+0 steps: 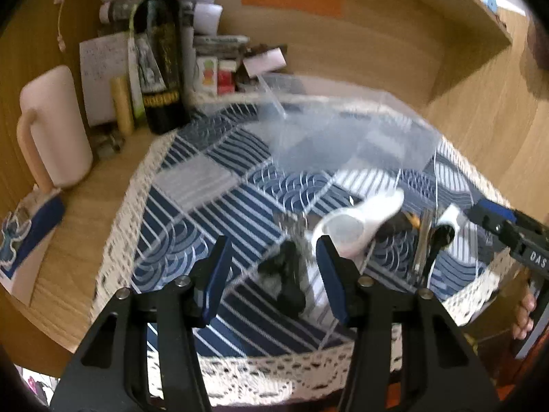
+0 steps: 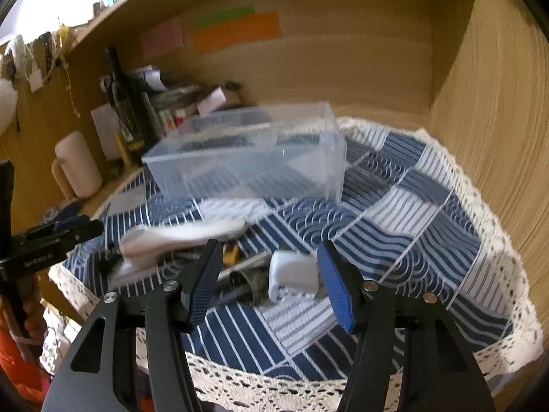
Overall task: Organize rigid objects
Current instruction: 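Grasp the white plug adapter with the right gripper while the left tool moves over the box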
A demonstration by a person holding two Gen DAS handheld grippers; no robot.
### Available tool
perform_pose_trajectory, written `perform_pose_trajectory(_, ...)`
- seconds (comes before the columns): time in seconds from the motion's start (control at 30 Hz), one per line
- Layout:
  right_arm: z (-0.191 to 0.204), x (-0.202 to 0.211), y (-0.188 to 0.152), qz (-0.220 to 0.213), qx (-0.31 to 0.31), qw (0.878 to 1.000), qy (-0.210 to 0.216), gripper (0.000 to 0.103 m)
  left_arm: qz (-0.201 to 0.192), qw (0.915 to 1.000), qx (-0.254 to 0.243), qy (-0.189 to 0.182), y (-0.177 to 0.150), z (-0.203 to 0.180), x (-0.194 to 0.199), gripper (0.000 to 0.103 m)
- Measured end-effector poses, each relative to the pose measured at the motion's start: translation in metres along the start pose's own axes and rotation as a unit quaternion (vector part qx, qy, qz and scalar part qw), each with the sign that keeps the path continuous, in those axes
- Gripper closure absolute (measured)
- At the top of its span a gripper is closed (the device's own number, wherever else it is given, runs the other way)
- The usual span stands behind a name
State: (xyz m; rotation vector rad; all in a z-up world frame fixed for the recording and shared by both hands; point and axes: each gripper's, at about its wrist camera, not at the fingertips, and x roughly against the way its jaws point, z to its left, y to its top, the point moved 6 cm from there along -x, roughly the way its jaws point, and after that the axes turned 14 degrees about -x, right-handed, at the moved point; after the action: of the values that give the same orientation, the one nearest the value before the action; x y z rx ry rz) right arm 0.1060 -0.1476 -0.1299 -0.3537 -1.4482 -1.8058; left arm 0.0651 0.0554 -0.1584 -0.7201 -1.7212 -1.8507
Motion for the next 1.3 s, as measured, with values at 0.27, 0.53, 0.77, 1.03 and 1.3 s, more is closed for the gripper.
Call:
perform_pose_trajectory(0.27,-0.001,-0.019,-0.014,0.022,0.01,1.0,-0.015,0.049,0.025,0.9995,-0.018,-0.001,-0.019,-0.015,-0.019,0.069)
perform_pose_trajectory(0.53,-0.023,-0.033,-0.005,0.034,-0.049,0.998,-0.019,0.049,0.011,0.9996,-0.025,0.008,-0.021,-0.014,-0.015,0.087)
perform_pose_trajectory(0.77,-0.024,-0.045,-0.004,0.046,-0.065,0.997,-0.004,0.059,-0.008,0.9994,-0.022,0.025,-0.012,-0.007,-0.002,0.088)
perform_pose_trajectory(1.03,-0.022,-0.026,0.011,0.008,-0.052,0.999,-0.01,0.062,-0.046,0.9978,-0.016,0.044,0.02,0.007,0.016,0.088)
perform_pose_trajectory(1.3,-0.024,-0.03,0.016,0.011,-0.031,0.999,-0.031,0.061,-0.081,0.9953,-0.024,0.047,0.054,0.007,0.023,0.088)
